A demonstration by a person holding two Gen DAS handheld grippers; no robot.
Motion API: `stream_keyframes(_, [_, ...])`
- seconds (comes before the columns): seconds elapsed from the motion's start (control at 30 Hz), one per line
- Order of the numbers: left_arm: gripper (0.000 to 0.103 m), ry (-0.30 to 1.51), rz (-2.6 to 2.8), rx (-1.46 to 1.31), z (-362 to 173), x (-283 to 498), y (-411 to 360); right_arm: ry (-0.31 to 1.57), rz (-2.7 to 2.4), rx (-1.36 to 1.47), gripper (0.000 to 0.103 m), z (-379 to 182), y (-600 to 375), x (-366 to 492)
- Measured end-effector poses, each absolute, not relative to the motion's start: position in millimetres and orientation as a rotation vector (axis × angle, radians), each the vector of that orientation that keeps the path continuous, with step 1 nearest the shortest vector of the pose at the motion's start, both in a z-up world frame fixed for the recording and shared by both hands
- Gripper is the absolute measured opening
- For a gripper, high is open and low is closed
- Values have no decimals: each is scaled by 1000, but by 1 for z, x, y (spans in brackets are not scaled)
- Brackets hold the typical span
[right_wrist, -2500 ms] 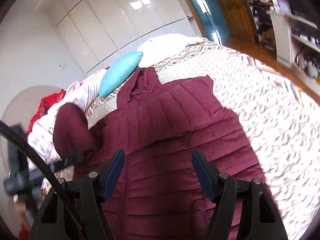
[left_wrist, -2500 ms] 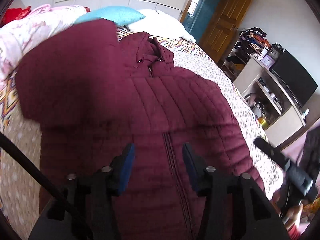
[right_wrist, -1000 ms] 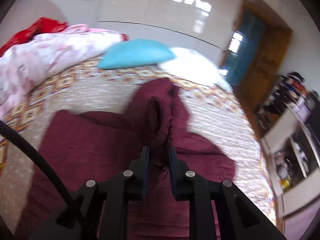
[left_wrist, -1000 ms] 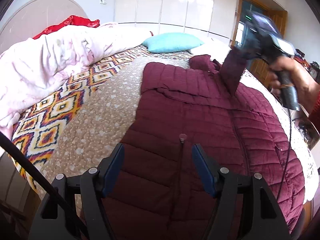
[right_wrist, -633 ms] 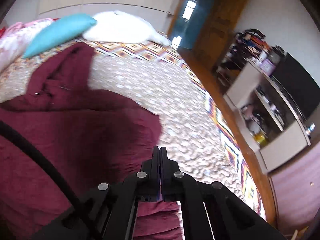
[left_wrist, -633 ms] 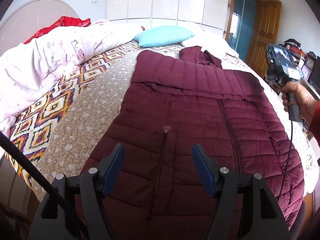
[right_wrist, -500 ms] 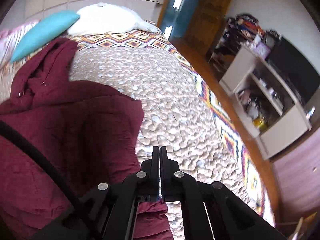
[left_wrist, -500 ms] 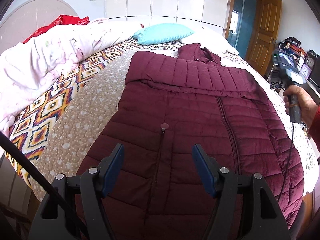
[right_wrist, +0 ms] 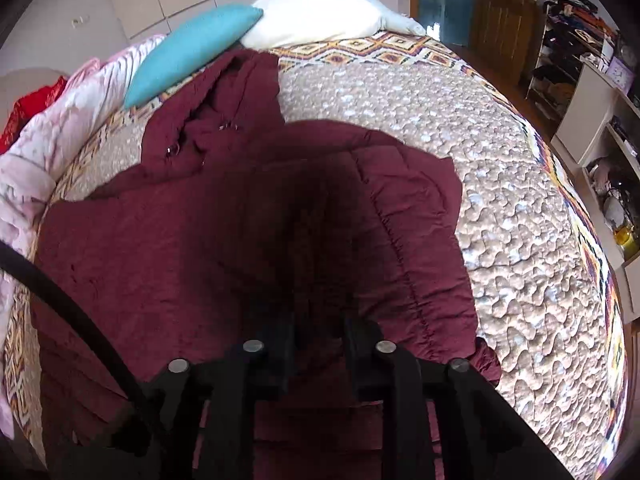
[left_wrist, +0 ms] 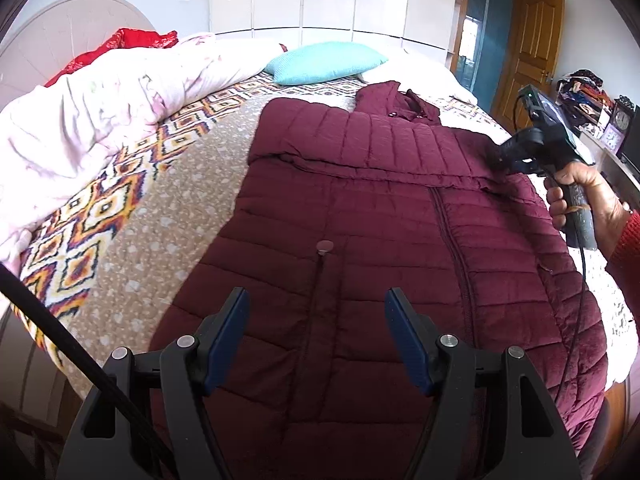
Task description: Fold large clothes
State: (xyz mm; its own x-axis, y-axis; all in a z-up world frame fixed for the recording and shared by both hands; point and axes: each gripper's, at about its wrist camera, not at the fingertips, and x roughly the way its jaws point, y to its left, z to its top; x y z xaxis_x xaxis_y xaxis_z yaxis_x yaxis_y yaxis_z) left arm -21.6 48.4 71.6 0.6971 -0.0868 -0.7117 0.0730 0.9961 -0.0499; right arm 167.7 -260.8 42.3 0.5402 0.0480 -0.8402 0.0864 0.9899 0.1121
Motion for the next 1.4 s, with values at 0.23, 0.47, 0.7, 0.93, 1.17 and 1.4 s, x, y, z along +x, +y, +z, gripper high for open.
stream_keyframes(0.23, [69, 851, -72, -94, 59, -10, 67, 996, -237, 48, 21, 36, -282, 177])
stream_keyframes(0.47, [69, 847, -73, -114, 64, -16, 72, 923, -189, 104, 47, 56, -281, 150])
stream_keyframes(0.7, [69, 829, -83, -118, 77, -28, 69, 793, -207, 108, 52, 101, -291, 98])
stream_keyframes(0.93, [69, 773, -63, -86, 113, -43, 68, 711, -88, 199, 55, 142, -307, 56])
stream_keyframes(1.17, [72, 700, -52, -23, 162, -52, 56, 630, 6, 152, 70, 190, -289, 7])
stream_keyframes(1.4, [74, 621, -74, 53, 205, -57, 30, 557, 50, 16, 77, 209, -274, -28])
